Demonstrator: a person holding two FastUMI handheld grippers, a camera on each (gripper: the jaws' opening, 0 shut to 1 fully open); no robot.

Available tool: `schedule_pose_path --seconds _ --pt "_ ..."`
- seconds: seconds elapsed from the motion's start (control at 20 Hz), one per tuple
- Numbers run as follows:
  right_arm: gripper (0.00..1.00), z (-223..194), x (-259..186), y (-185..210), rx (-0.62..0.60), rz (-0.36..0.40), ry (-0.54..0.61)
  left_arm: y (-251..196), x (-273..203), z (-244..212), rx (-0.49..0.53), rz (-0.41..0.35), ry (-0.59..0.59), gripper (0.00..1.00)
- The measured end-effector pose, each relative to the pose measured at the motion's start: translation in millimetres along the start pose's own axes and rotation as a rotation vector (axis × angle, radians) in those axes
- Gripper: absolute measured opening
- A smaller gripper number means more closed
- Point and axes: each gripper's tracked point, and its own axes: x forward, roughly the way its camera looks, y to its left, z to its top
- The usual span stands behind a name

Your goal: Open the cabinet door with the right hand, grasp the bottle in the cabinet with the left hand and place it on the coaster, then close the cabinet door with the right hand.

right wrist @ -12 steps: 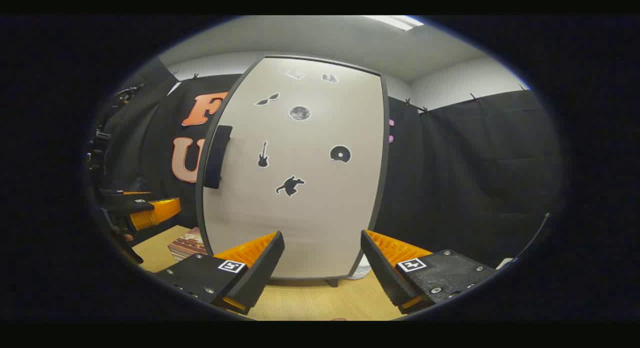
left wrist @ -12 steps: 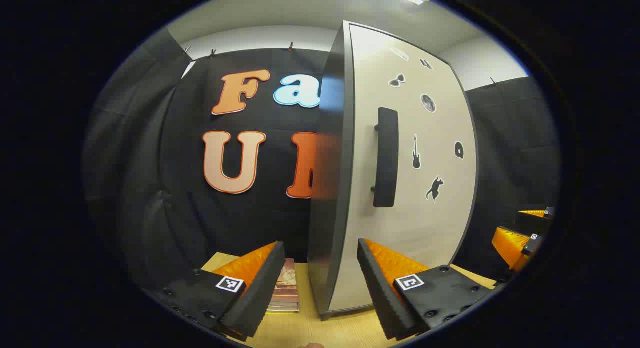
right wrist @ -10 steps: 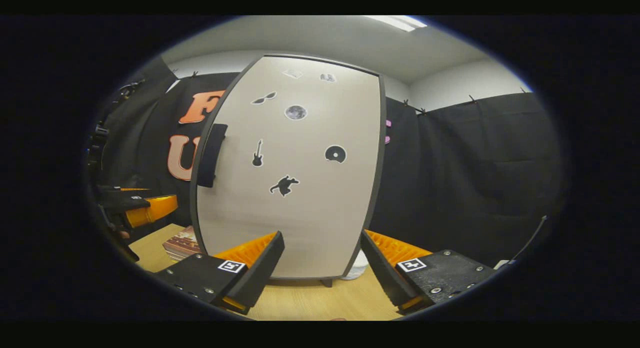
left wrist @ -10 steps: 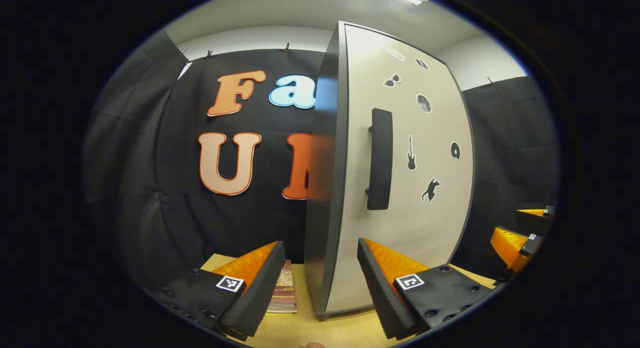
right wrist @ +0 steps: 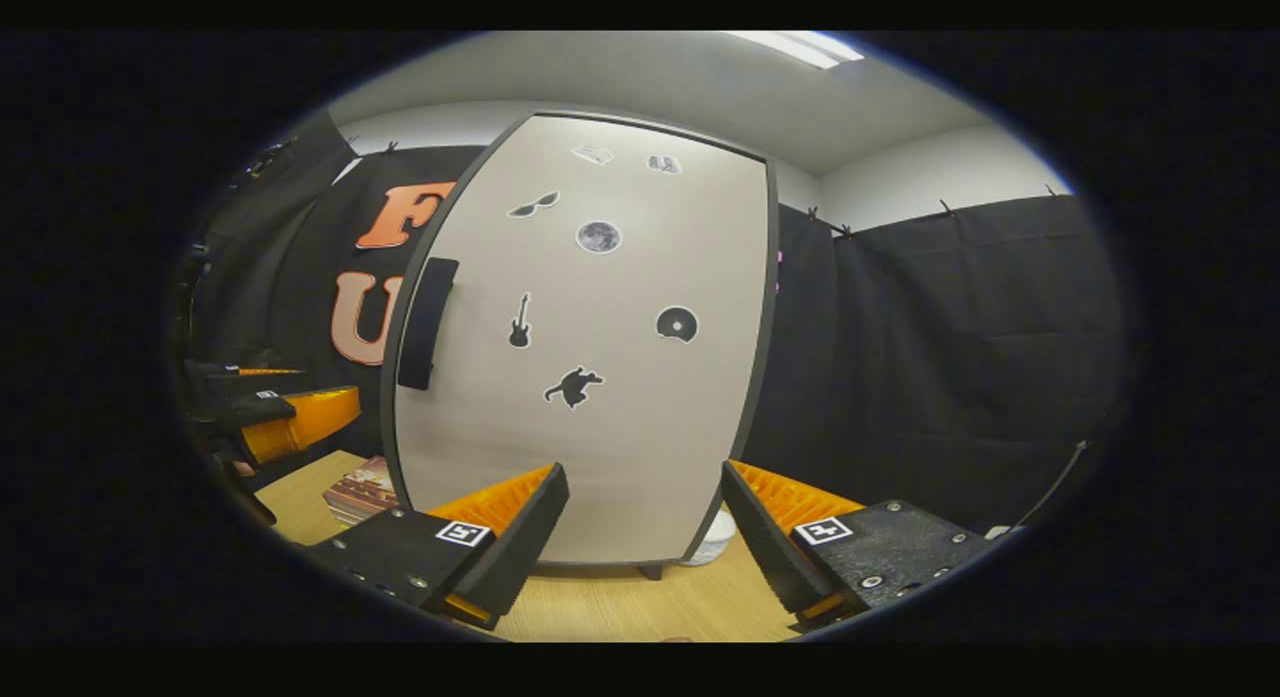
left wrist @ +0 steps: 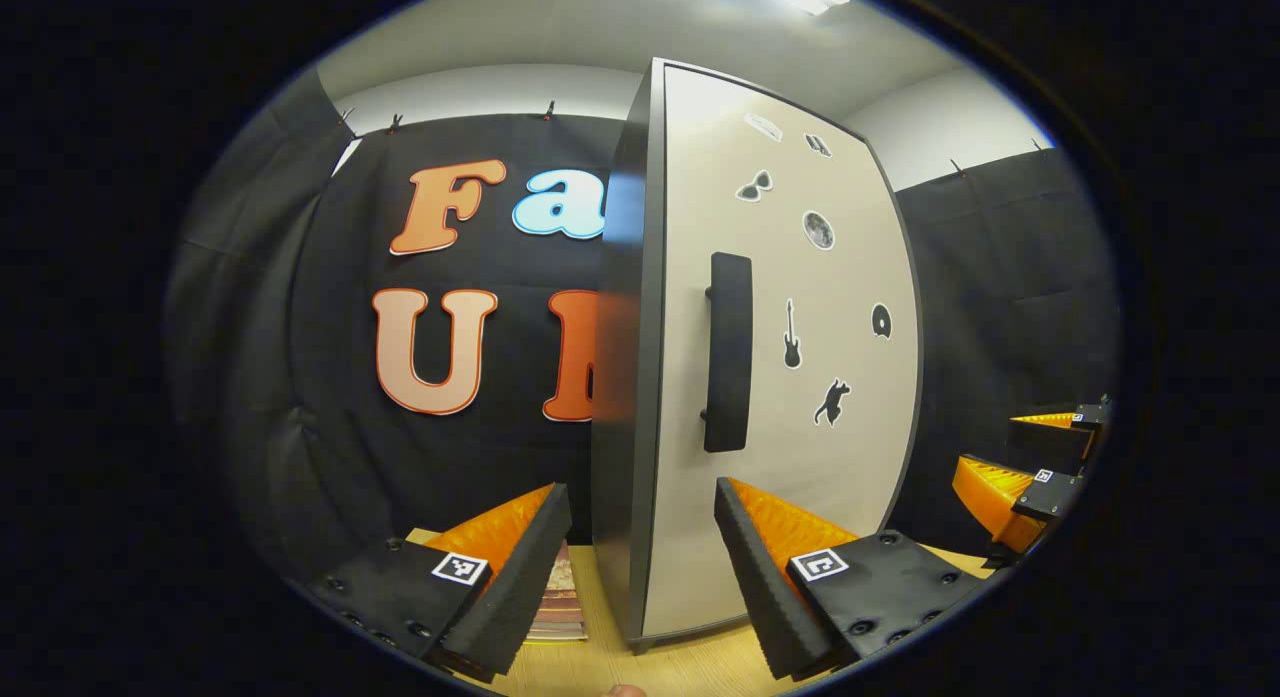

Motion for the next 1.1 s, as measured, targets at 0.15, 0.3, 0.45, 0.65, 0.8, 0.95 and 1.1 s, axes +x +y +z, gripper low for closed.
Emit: schedule_pose_path --seconds 0.15,0.3,0.45,0.65,0.8,0.95,1.1 --pt "0.95 -1.6 0.5 9.2 0.032 0.023 0.006 -6.2 -3.3 -4.2 -0.003 -0.021 0.023 0.94" --pt "0.95 -2.4 2.7 13.6 0.028 0.033 0.004 -0.1 -5.3 -5.5 -0.008 -0.003 0.032 0.94" --pt "0.95 2.5 4.4 23.4 0.034 0.062 -0.013 3.8 -9.3 -4.3 -0.02 0.01 0.033 0.94" --pt "0.95 10.0 14.7 49.7 0.062 0.131 -0.027 14.4 -16.8 -6.8 -0.003 0.04 0.038 0.95" --pt "0.95 18.5 26.2 74.6 0.074 0.184 -0.041 25.1 -19.2 -9.2 0.009 0.064 0.042 0.94" --pt "0.95 34.6 35.7 106.0 0.093 0.255 -0.063 38.7 -19.9 -11.4 -0.008 0.091 0.051 0.94" --pt "0.95 62.8 49.4 137.1 0.127 0.321 -0.111 55.0 -20.8 -11.4 -0.014 0.12 0.051 0.94"
